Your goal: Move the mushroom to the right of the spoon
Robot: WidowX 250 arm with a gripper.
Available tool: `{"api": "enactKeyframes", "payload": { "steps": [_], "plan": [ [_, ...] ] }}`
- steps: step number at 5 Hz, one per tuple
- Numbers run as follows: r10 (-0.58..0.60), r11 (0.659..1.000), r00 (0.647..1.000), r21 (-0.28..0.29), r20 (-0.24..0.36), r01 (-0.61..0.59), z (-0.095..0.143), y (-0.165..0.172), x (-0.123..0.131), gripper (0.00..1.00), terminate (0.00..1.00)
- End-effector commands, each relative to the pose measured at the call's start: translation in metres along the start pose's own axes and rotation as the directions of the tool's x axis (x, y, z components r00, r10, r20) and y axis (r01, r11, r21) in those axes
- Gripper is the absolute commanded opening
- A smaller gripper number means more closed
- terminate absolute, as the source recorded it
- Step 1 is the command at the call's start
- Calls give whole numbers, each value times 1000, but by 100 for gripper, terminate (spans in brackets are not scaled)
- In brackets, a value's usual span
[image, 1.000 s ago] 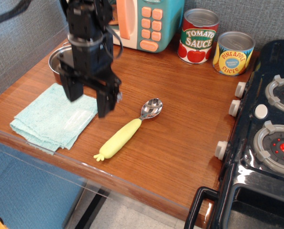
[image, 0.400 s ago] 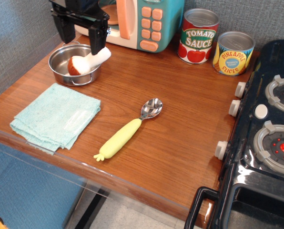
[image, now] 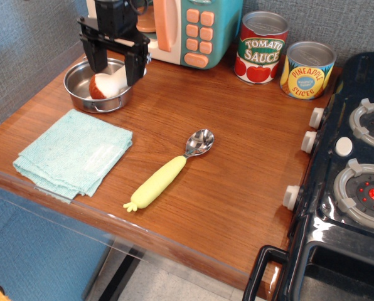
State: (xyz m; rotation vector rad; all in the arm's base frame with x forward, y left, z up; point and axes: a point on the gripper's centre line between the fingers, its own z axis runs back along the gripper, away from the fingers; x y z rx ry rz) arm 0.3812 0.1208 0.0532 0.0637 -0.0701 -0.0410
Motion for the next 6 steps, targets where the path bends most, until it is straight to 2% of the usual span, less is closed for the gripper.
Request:
{"api": "enactKeyframes", "payload": {
  "steps": [1,2,4,6],
  "plan": [
    [-18,1000,999,-2,44,19,4,-6,12,100,0],
    [-21,1000,998,2,58,21,7,-1,14,0,0],
    [-13,1000,994,15,113,11,28,10,9,0,0],
    [4,997,985,79,173,-18,66,15,-14,0,0]
  ]
}}
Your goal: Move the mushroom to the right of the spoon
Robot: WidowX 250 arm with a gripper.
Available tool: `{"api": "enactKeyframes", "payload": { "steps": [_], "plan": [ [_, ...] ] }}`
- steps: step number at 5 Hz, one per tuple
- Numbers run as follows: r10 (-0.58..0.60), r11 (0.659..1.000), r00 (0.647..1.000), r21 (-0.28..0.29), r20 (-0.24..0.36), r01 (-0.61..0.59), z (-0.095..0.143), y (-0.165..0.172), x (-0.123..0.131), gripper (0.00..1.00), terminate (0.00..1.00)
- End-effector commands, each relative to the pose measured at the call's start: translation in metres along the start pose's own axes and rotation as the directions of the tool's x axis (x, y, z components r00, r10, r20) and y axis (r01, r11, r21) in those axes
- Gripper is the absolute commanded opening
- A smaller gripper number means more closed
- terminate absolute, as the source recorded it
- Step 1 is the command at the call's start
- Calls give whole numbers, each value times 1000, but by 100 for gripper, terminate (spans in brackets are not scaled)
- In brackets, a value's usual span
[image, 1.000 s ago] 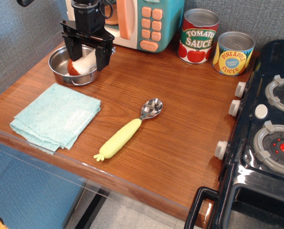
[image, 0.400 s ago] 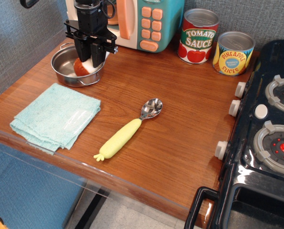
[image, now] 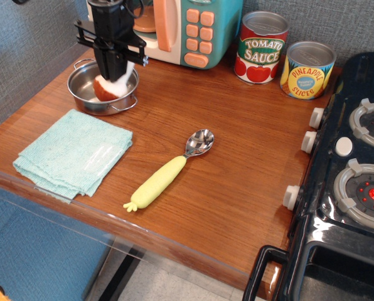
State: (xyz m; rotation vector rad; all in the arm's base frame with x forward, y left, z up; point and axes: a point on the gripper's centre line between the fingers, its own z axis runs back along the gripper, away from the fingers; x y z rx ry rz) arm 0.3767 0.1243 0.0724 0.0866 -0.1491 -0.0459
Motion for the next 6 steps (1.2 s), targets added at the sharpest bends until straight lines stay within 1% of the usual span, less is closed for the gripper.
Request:
{"api": "enactKeyframes", "payload": {
  "steps": [1,2,3,4,5,6],
  "plan": [
    [11,999,993,46,122,-17,60,9,-17,0,0],
    [-58,998,987,30,150,54,73,-19,-19,0,0],
    [-97,995,986,-23,136,101,81,-57,-35,0,0],
    [-149,985,983,-73,111,158,78,-94,-54,0,0],
    [-240,963,967,-102,84,248,74,-134,-67,0,0],
    [-322,939,944,-102,76,328,76,-167,-79,0,0]
  ]
}}
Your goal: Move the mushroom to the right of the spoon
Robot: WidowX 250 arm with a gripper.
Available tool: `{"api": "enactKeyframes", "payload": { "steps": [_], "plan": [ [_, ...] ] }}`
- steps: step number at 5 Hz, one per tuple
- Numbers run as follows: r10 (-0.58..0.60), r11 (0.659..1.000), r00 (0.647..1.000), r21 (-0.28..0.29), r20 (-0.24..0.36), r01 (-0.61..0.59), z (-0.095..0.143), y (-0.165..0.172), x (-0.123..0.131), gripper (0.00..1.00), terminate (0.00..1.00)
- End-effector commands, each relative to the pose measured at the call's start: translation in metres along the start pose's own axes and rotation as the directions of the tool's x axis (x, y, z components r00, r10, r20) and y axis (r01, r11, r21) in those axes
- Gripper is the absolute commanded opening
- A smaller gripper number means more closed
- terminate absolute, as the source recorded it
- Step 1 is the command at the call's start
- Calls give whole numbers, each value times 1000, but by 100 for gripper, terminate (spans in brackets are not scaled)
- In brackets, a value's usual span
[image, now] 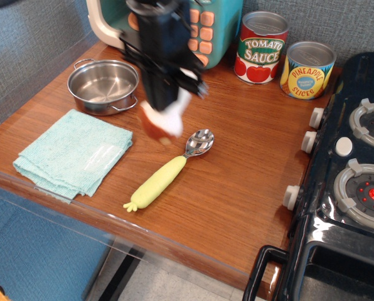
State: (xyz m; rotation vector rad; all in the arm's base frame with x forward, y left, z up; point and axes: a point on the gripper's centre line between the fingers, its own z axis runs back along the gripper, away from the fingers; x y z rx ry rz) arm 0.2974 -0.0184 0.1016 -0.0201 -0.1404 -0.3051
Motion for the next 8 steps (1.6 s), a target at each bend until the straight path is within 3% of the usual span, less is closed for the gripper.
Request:
{"api": "enactKeyframes", "payload": {
  "steps": [1,2,3,5,6,8],
  "plan": [
    [-135,991,991,12,16,135,14,-49,-11,0,0],
    [-116,993,993,6,5,116,13,-50,-15,0,0],
    [-101,995,995,9,-13,101,14,-49,-17,100,0],
    [-85,996,996,25,-20,86,20,-48,-19,100,0],
    [-13,998,1000,56,4,13,32,-43,-27,100,0],
    [87,995,996,43,12,-87,33,-38,-35,100,0]
  ]
}}
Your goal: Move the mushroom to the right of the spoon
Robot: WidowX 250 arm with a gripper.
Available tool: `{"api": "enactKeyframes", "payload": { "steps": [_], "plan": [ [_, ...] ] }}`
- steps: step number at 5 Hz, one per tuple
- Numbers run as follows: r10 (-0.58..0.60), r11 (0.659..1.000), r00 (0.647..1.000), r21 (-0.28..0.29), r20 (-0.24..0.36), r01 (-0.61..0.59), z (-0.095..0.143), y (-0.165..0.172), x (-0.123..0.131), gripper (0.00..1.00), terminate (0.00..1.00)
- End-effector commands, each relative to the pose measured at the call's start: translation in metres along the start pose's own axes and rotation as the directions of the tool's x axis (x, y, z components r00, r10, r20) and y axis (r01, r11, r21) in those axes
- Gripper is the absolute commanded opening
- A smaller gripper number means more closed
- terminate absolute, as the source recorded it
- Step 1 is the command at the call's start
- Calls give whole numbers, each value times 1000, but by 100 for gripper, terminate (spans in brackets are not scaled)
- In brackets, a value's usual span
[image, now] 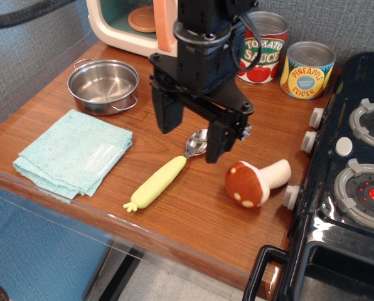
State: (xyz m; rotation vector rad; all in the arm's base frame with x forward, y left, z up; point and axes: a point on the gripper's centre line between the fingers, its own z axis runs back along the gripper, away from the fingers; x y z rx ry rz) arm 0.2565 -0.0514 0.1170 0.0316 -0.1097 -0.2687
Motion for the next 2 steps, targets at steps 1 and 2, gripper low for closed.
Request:
{"api": "enactKeyframes", "payload": {
  "steps": [1,2],
  "plan": [
    [55,998,997,-8,47,-55,12,6,-9,100,0],
    [55,998,997,-8,47,-55,12,6,-9,100,100]
  ]
}}
